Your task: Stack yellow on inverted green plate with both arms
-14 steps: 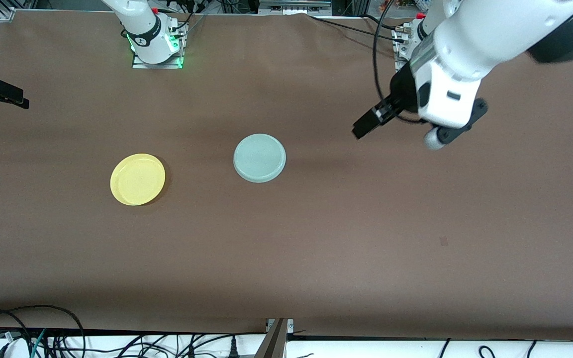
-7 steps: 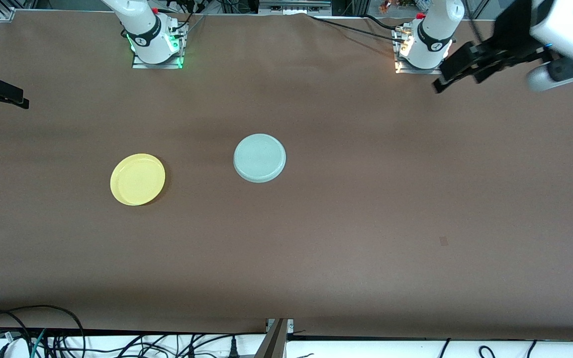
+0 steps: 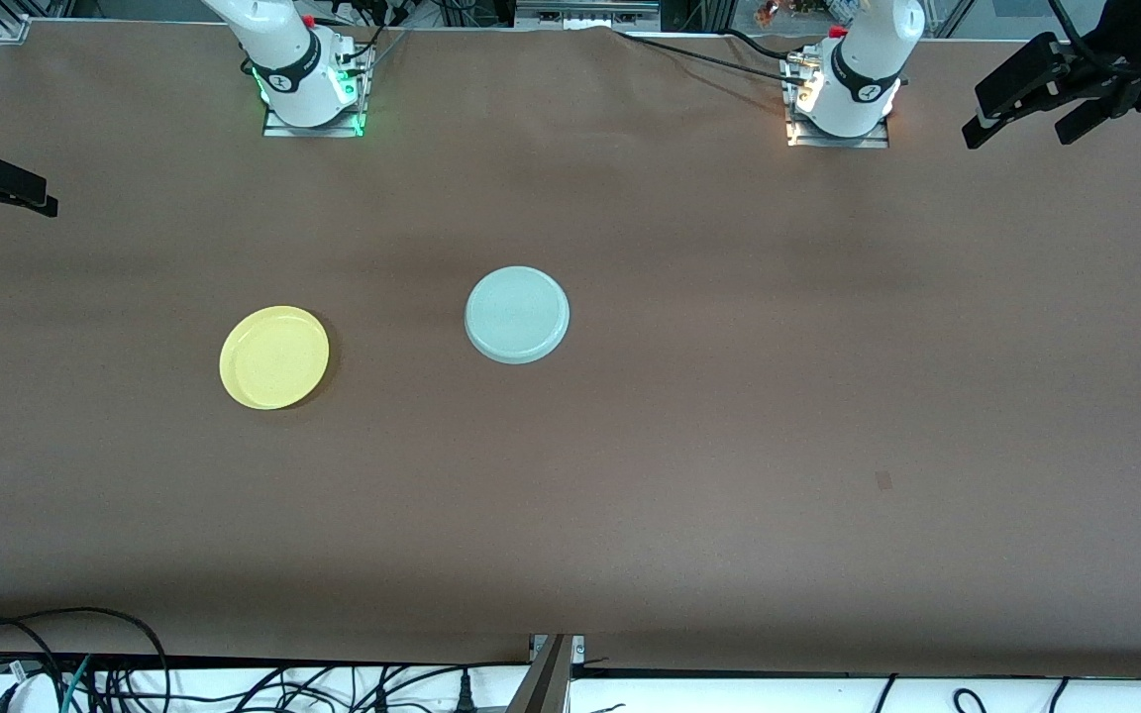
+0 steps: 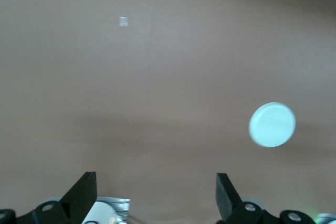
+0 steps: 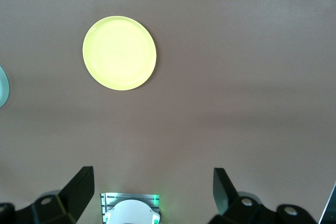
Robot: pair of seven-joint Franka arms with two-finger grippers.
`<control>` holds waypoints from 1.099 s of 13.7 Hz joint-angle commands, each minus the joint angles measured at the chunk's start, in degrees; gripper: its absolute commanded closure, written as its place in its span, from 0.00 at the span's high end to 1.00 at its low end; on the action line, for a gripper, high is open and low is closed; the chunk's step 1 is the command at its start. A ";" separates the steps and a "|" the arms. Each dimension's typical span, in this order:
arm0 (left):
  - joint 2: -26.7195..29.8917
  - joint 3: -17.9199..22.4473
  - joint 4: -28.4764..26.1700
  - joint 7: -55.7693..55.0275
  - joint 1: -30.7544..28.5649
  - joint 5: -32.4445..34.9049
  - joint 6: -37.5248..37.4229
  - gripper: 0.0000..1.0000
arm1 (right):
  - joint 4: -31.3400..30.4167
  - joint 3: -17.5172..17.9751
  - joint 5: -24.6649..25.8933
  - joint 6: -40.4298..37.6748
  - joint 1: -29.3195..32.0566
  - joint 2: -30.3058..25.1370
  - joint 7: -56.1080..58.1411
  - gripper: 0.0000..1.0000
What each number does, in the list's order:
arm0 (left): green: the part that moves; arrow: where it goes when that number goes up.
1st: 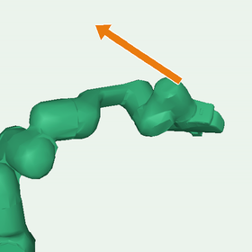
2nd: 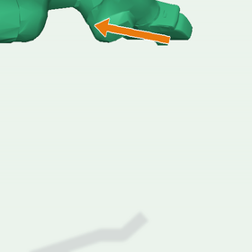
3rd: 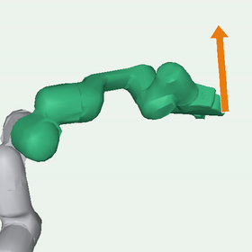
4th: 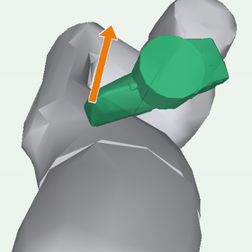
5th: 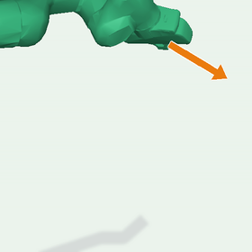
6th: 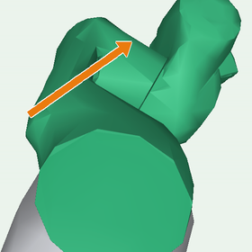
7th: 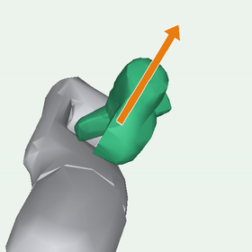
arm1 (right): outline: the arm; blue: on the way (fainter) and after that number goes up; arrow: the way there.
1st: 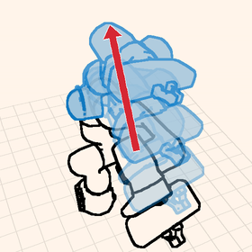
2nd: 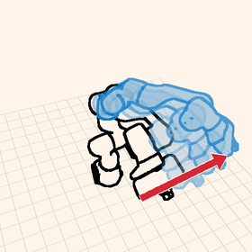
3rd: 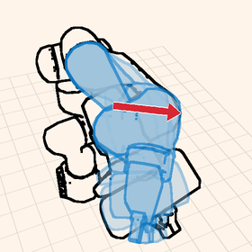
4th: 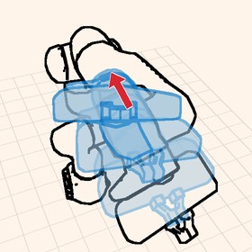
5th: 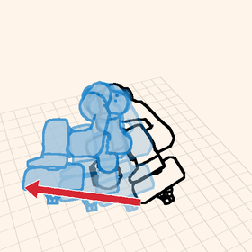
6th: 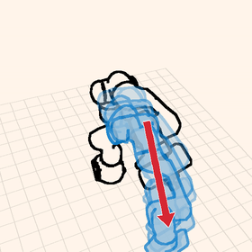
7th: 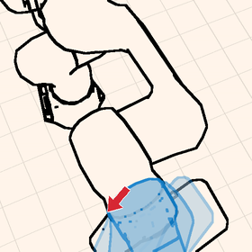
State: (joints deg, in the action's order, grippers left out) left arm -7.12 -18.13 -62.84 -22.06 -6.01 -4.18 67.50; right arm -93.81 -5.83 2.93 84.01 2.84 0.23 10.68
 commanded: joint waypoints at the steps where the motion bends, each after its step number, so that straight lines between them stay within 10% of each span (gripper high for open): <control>1: 5.26 0.20 -10.77 7.79 -2.85 2.95 4.37 1.00 | 0.82 0.21 -0.38 -0.87 0.32 0.04 0.04 1.00; 6: 6.07 0.29 -21.26 15.20 -9.19 2.43 13.35 1.00 | 0.82 0.21 -0.38 -0.87 0.32 0.12 0.04 1.00; 15: 4.48 -0.24 -21.18 15.55 -8.93 2.07 16.35 1.00 | 0.73 0.21 -0.38 -0.87 0.32 0.04 0.13 1.00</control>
State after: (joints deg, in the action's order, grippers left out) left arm -3.57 -18.27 -82.93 -7.80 -14.48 -1.98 83.03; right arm -93.81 -5.83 2.93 84.01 2.84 0.23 10.68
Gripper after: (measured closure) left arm 0.000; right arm 0.000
